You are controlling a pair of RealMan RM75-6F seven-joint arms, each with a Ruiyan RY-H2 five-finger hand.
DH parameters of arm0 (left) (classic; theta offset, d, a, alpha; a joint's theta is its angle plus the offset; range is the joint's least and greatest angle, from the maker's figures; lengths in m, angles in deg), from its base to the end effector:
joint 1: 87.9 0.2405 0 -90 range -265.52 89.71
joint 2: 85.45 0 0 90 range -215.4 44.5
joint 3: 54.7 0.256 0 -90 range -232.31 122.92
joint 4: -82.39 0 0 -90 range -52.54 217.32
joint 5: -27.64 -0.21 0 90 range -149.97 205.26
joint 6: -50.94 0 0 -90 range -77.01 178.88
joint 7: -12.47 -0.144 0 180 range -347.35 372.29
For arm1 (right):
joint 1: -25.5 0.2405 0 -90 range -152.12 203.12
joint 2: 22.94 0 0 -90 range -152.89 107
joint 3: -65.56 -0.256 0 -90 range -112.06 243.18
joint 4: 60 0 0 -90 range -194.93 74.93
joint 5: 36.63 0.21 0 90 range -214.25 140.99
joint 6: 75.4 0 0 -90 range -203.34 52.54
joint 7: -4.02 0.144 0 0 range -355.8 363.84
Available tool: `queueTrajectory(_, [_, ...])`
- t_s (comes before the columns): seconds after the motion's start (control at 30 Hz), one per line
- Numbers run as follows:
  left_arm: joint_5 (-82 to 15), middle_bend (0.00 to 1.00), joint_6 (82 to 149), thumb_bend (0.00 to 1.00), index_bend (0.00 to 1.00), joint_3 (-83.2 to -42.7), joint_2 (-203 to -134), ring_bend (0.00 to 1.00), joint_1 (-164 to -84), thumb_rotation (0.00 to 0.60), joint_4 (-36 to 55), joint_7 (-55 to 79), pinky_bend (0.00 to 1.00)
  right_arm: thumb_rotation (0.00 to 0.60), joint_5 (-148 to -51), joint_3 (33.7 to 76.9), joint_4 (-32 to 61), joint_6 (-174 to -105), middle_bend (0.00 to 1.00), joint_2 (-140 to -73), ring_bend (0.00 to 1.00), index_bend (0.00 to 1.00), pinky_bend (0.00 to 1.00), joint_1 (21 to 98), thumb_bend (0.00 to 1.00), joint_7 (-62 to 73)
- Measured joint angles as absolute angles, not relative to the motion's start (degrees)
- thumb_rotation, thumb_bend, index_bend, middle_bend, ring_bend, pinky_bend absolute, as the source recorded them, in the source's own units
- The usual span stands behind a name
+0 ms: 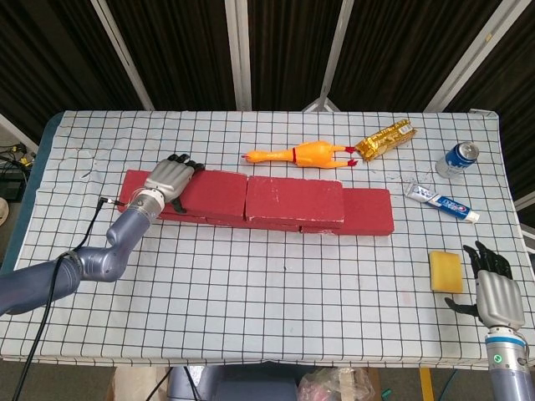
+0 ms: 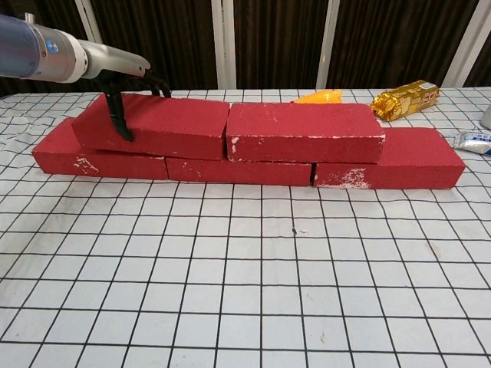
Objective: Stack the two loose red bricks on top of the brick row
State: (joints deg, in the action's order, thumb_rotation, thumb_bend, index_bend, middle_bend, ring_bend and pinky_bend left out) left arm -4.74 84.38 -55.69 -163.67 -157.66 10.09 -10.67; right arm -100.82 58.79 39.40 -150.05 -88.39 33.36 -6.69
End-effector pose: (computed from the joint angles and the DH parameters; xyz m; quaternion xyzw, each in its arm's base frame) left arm -0.1184 0.4586 0.0391 -0.7833 -0.3641 -0.2153 0.4555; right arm -0.3248 -0.2005 0.1382 0.5298 -0.4946 0.2947 0.6228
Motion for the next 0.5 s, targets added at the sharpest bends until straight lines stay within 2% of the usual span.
queueTrajectory(0.5, [-3.3, 0.14, 85.0, 0.0, 0.16, -55.6, -164.4, 0.06, -158.0, 0.6, 10.1, -11.1, 0.08, 0.6, -100.5, 58.6, 39.4, -150.2, 0.0, -88.4, 0.0, 0.12, 0.0, 33.3, 0.16, -6.6])
